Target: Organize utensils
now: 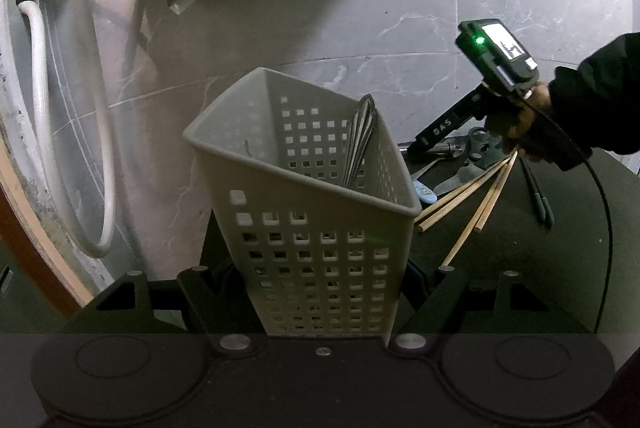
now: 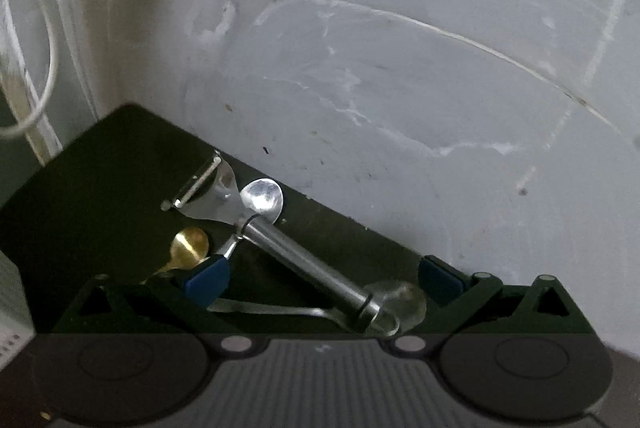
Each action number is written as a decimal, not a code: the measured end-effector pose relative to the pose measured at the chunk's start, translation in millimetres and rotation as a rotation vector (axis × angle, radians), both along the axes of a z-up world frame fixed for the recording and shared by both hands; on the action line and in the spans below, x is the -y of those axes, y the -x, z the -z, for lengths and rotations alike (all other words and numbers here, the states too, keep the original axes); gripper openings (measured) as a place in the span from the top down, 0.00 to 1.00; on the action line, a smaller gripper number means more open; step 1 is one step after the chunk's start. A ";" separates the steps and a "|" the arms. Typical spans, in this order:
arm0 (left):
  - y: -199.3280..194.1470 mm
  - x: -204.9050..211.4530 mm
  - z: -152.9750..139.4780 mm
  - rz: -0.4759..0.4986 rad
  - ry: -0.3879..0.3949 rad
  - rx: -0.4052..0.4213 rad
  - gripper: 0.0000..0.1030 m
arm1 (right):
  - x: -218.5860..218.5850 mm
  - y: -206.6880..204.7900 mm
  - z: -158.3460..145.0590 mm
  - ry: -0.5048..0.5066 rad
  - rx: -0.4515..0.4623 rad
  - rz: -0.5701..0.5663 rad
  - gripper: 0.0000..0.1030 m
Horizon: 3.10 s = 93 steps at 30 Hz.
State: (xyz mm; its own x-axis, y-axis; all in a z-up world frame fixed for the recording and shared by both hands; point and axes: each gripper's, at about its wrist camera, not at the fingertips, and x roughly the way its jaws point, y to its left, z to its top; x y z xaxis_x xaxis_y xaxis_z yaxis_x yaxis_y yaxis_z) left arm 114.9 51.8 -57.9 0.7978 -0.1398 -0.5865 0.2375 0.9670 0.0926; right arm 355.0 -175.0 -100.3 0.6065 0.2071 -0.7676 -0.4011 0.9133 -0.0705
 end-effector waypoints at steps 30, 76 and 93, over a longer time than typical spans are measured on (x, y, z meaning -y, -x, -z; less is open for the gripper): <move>0.1 0.5 0.0 -0.006 0.002 -0.001 0.25 | -24.1 3.3 -6.7 -0.007 -0.154 -0.166 0.68; 1.6 2.9 2.0 -0.004 0.002 0.015 0.25 | 77.6 127.4 10.1 -1.016 -0.490 0.385 0.81; 1.7 3.8 2.0 -0.003 0.001 0.015 0.25 | 79.1 147.4 -54.9 -1.218 -0.351 0.338 0.81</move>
